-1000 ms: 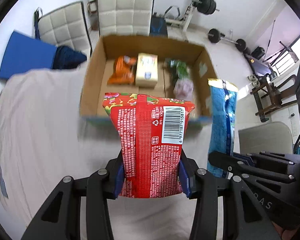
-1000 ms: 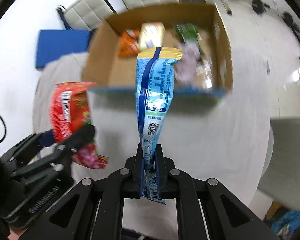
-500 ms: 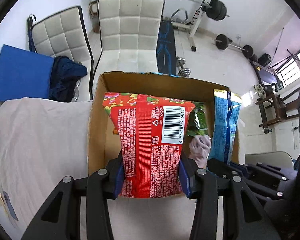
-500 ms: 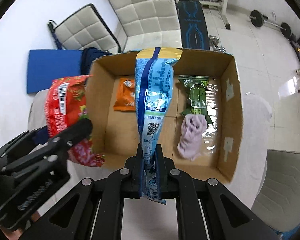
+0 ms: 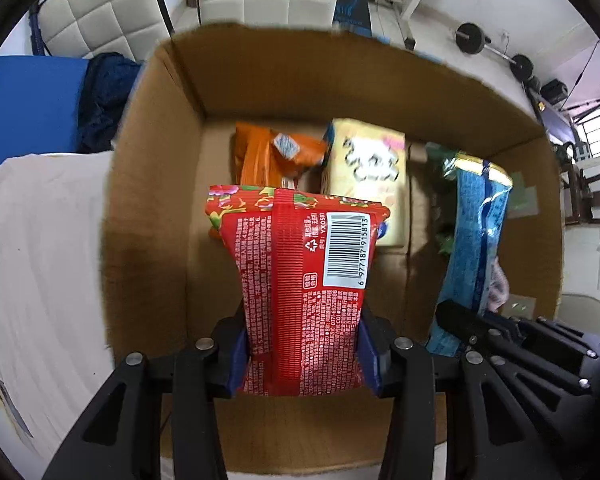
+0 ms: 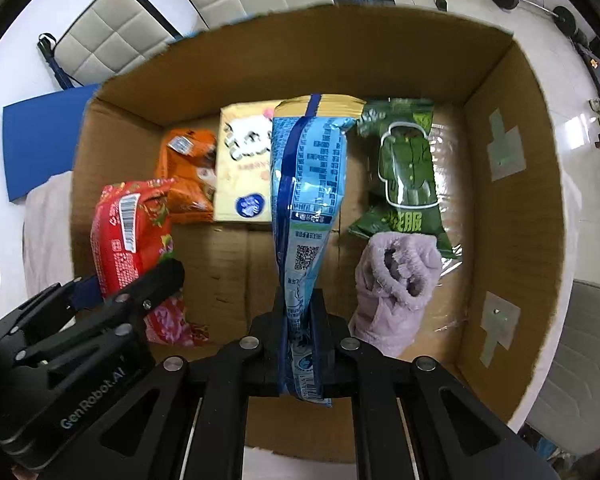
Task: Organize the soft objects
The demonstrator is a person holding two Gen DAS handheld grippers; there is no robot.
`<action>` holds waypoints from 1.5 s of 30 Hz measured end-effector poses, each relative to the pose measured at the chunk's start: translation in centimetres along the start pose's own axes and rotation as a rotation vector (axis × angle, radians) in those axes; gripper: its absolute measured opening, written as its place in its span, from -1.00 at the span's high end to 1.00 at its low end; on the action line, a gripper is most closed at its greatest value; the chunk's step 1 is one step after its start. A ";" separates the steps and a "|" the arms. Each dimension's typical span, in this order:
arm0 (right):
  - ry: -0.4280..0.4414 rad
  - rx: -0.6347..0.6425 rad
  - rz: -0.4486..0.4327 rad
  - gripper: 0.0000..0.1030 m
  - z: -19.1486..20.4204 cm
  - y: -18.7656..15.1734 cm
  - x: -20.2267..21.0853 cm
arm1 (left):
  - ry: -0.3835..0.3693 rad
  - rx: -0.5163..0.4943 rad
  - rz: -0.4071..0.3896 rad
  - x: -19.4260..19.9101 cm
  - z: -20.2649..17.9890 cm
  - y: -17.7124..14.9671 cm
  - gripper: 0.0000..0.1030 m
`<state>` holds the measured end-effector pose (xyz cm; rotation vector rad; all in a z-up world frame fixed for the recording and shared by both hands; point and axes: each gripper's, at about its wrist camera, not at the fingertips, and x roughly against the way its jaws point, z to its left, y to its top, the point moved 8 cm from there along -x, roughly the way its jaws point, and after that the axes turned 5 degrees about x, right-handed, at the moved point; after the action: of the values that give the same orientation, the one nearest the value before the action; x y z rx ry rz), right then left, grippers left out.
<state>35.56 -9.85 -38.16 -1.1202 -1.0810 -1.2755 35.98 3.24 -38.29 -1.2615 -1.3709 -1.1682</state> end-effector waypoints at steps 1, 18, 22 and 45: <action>0.000 0.001 0.006 0.81 -0.1 -0.1 -0.4 | 0.005 0.000 0.003 -0.4 0.2 0.0 0.18; 0.006 -0.001 0.032 0.77 -0.1 -0.3 -1.6 | 0.066 0.006 0.029 -1.0 0.1 0.3 0.14; -0.008 0.003 0.033 0.68 -0.5 -0.4 -1.0 | 0.092 0.012 0.018 -0.4 0.1 0.5 0.14; -0.132 0.076 -0.075 -0.74 -1.8 -2.8 4.5 | 0.116 0.026 -0.130 5.5 1.1 -0.9 -0.66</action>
<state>32.80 -12.19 -33.94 -1.1284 -1.2701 -1.2217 34.67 5.10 -33.08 -1.0827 -1.3941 -1.2884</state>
